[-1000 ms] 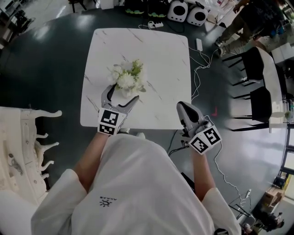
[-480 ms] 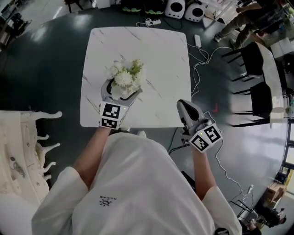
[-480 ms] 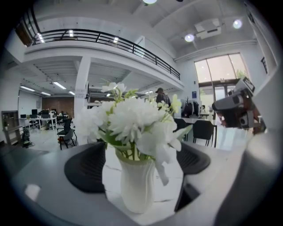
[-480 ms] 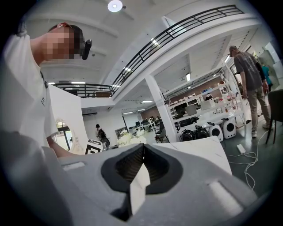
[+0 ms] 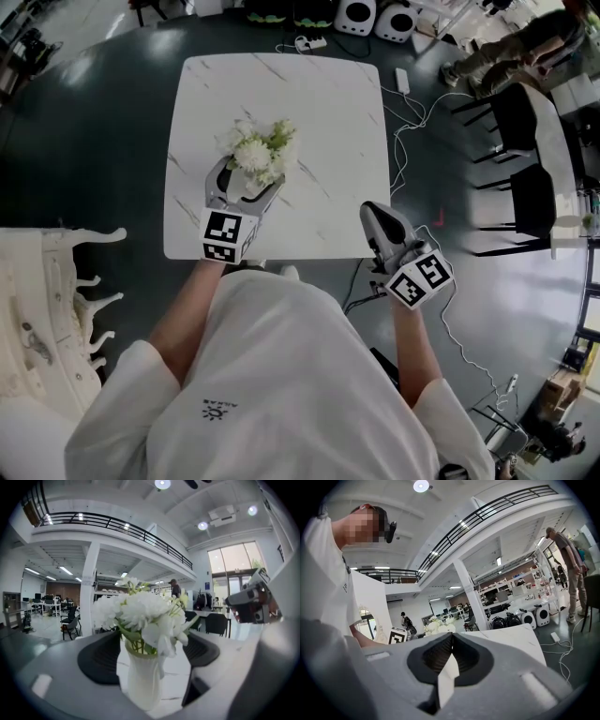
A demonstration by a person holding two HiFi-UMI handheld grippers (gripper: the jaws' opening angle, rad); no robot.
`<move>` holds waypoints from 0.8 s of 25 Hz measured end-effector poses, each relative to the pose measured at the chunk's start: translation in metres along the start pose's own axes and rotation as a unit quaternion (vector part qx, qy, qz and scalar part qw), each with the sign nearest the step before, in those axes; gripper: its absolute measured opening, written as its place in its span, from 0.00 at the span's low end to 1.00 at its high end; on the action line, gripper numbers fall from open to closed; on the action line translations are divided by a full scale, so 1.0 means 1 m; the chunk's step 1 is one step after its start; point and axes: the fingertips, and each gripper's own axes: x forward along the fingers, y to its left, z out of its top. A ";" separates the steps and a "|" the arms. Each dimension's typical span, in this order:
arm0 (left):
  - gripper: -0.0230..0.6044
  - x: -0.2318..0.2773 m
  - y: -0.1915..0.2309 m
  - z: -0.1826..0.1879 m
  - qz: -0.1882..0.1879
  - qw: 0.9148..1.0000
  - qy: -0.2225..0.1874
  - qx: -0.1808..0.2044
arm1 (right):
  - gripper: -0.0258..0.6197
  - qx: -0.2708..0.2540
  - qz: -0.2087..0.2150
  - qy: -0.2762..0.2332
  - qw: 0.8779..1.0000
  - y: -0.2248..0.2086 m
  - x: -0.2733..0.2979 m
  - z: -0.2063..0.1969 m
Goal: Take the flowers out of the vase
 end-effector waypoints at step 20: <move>0.36 -0.013 0.006 0.010 0.006 1.000 -0.025 -0.003 | 0.04 -0.003 0.003 0.005 1.000 0.003 0.006 -0.001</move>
